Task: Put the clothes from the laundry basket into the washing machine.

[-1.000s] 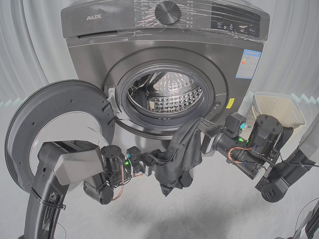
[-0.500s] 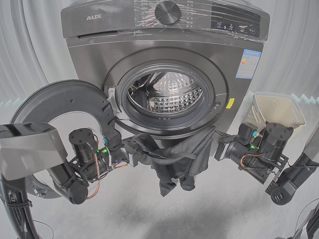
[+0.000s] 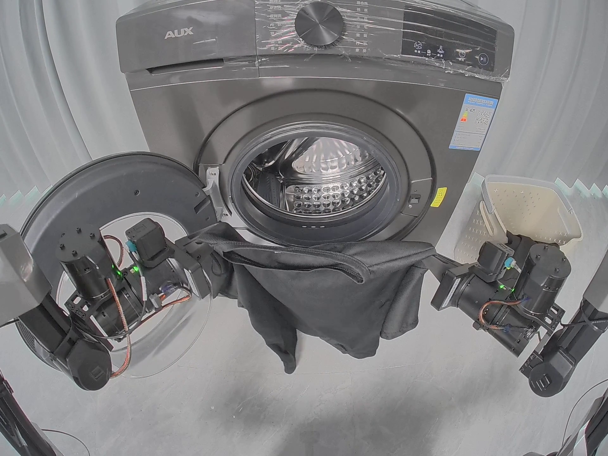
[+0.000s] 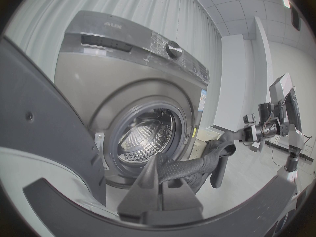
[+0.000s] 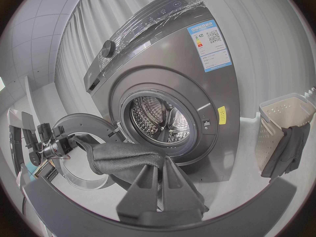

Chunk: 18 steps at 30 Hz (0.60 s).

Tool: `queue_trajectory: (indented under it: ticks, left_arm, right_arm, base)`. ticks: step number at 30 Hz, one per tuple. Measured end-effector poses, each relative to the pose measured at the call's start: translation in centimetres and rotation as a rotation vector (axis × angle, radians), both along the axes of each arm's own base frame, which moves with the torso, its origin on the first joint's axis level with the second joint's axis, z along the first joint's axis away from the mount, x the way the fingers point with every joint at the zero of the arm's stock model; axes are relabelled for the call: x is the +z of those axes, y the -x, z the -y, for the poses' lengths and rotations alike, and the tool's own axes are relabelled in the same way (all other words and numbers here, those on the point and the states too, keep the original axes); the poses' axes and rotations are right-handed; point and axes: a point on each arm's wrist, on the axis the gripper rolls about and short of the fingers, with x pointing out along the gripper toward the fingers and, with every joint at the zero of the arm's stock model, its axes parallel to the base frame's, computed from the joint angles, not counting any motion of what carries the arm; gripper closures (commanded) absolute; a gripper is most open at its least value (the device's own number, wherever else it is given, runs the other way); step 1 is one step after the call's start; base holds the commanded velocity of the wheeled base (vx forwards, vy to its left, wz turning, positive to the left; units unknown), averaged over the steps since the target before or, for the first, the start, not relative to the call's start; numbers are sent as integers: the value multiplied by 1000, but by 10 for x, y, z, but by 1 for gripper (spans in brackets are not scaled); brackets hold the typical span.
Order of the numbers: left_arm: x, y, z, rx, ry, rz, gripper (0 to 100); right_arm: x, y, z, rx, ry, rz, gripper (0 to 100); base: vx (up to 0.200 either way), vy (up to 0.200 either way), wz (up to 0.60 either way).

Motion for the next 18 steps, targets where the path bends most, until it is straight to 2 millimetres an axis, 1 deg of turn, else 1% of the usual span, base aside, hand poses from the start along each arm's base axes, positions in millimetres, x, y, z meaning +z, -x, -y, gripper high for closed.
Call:
queue_trajectory:
  ticks: [5, 8, 12, 18]
  left_arm:
    - [11, 3, -8, 24, 15, 37, 100]
    - [16, 6, -11, 31, 20, 51, 100]
    - [20, 9, -12, 35, 23, 64, 100]
    - [24, 10, -13, 50, 31, 79, 100]
  right_arm:
    - [-6, -3, 1, -20, 11, -19, 100]
    - [-4, -3, 2, -27, 7, -12, 100]
    - [2, -2, 3, -29, -5, 10, 100]
    - [19, 5, 3, -21, -30, 66, 100]
  base:
    - [0, 0, 0]
    - [0, 0, 0]
    - [0, 0, 0]
    - [0, 0, 0]
